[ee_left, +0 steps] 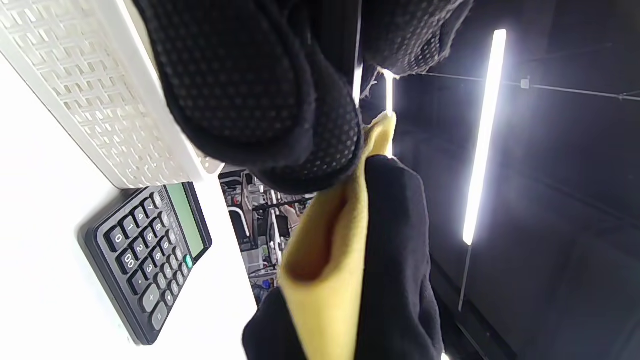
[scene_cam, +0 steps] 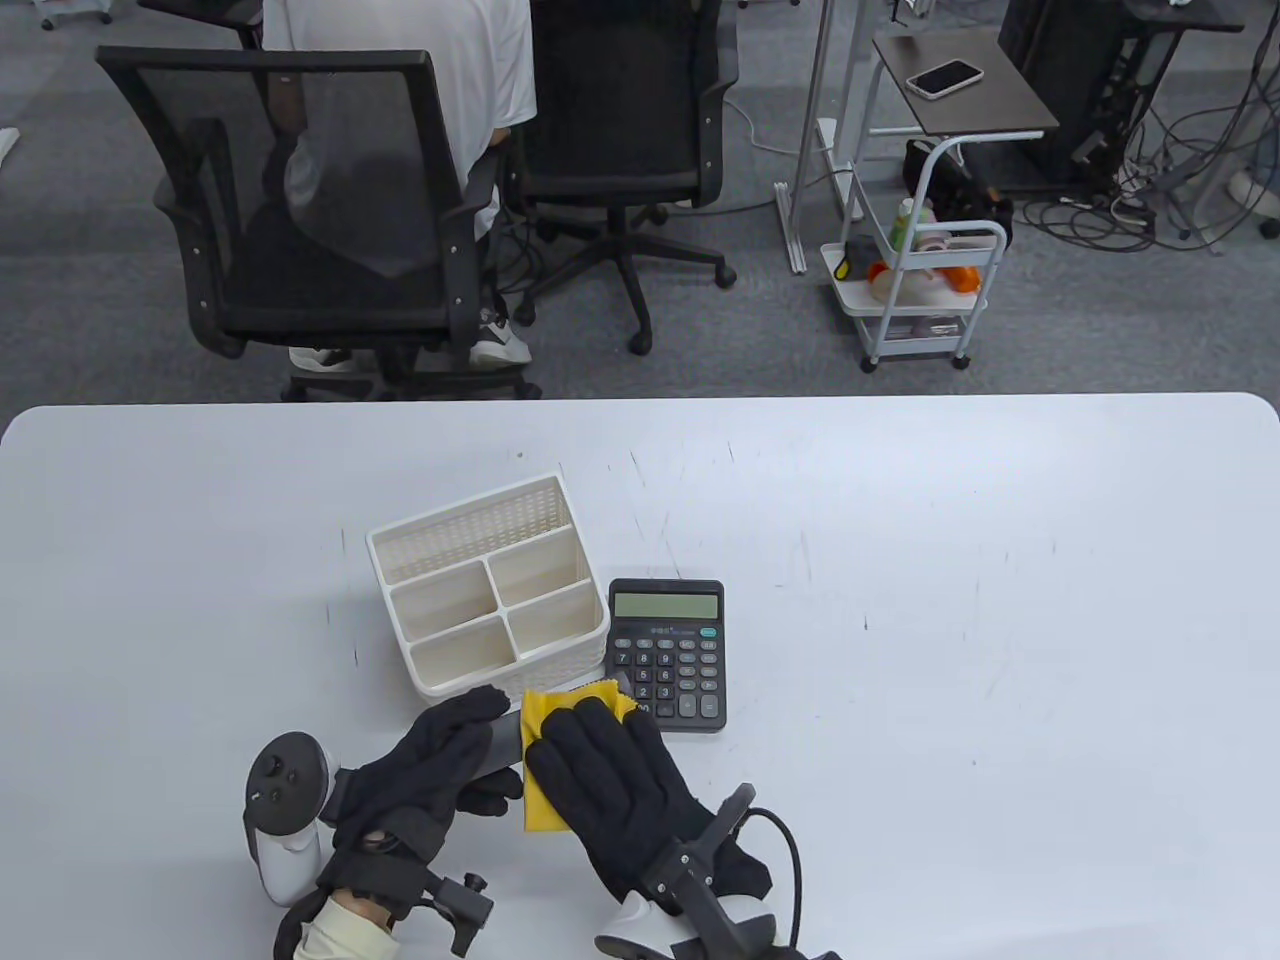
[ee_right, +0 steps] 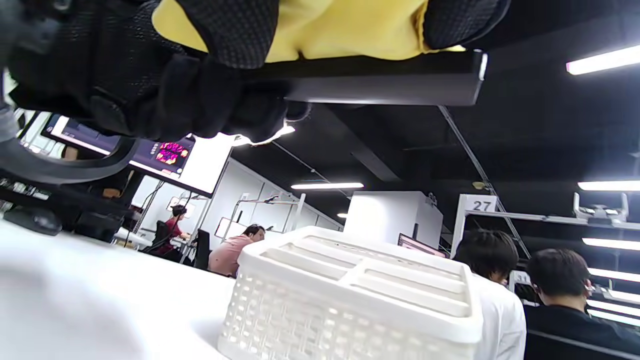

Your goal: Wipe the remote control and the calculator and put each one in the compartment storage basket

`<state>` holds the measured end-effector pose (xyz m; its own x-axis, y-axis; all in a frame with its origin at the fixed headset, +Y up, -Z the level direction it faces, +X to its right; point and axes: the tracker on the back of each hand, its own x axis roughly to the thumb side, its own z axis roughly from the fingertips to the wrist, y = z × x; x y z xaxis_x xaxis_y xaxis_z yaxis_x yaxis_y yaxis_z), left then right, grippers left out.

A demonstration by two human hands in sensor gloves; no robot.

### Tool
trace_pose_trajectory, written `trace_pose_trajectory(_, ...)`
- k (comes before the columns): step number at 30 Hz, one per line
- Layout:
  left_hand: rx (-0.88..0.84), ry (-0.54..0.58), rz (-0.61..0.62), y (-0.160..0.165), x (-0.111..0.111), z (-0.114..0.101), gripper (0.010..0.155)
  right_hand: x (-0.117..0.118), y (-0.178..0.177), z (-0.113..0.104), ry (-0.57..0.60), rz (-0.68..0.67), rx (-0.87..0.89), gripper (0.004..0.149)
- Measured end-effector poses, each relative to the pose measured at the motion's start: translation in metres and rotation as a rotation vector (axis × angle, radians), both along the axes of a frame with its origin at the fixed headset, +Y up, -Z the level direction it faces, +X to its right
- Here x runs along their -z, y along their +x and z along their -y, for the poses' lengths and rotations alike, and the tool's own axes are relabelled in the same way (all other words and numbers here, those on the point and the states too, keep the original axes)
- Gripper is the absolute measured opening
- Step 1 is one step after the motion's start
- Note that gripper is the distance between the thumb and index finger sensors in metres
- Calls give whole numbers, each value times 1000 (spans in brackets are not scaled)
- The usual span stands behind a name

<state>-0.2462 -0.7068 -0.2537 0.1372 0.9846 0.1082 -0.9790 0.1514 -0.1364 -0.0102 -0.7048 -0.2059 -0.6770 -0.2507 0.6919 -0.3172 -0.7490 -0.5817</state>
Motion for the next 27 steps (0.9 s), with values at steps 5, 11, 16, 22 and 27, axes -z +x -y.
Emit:
trace_pose_trajectory(5,-23,5,-10,-3,1,-1,42,1,1,-2,44,26,-26,53)
trace_pose_trajectory(11,-45,14,-24,-7,0,-4,42,11,20,-6,26,119,45,53)
trace_pose_trajectory(16,-20,23,15,-5,0,-6,43,22,41,-6,-109,167,247,53)
trace_pose_trajectory(22,53,96,86,5,-1,-11,46,32,56,-6,-356,108,563,53)
trace_pose_trajectory(27,202,216,-53,5,-9,-21,45,39,62,-2,-522,29,741,53)
